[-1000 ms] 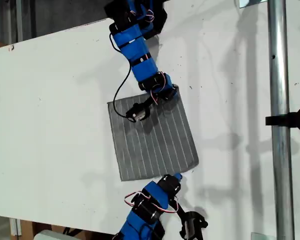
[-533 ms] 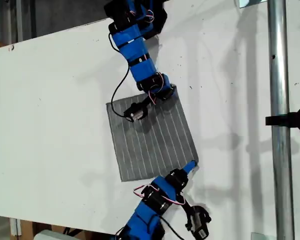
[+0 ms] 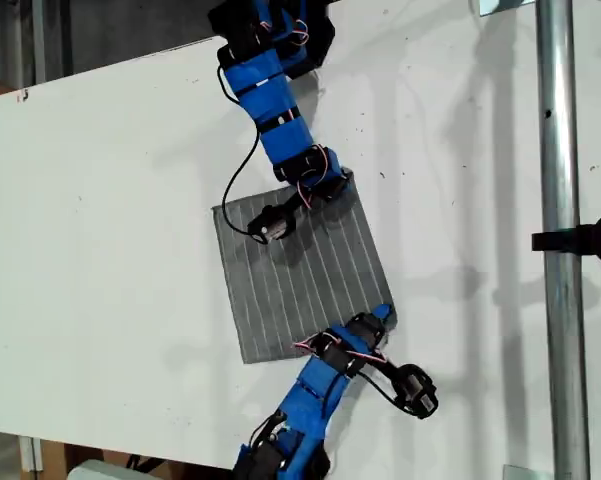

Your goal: Grasp corners of a towel and fold twice.

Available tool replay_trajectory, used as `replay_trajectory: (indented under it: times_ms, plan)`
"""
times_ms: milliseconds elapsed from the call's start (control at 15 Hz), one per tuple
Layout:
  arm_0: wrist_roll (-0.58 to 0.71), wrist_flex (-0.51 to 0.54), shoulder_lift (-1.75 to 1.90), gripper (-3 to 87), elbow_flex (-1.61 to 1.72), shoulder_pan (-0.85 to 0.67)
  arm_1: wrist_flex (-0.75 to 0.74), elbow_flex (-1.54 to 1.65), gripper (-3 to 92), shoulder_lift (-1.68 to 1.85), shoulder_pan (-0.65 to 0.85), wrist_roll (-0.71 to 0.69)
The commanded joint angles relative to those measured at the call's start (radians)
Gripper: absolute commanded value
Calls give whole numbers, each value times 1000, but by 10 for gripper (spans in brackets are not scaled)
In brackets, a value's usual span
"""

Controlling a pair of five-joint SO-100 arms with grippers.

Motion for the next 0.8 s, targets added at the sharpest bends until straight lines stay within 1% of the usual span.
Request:
replay_trajectory:
  times_ms: [0,67,133,400,600,667,733]
  plan:
    - [-72,-34,-61,152,-3,-23,11,-20,-1,84,-12,-2]
    - [-86,-34,-63,84,9,-23,11,-17,-1,87,-15,2]
    - [-81,-31,-54,-26,17,-25,11,-15,-1,87,-17,3]
    - [11,51,152,-29,6,-11,20,-21,-1,115,-17,3]
    - [163,57,311,-29,-3,14,51,-57,-1,218,-64,-3]
    - [250,41,342,-29,-20,34,58,-77,-1,250,-91,-8]
    - [314,52,350,-29,-55,54,77,-117,-1,256,-123,-12]
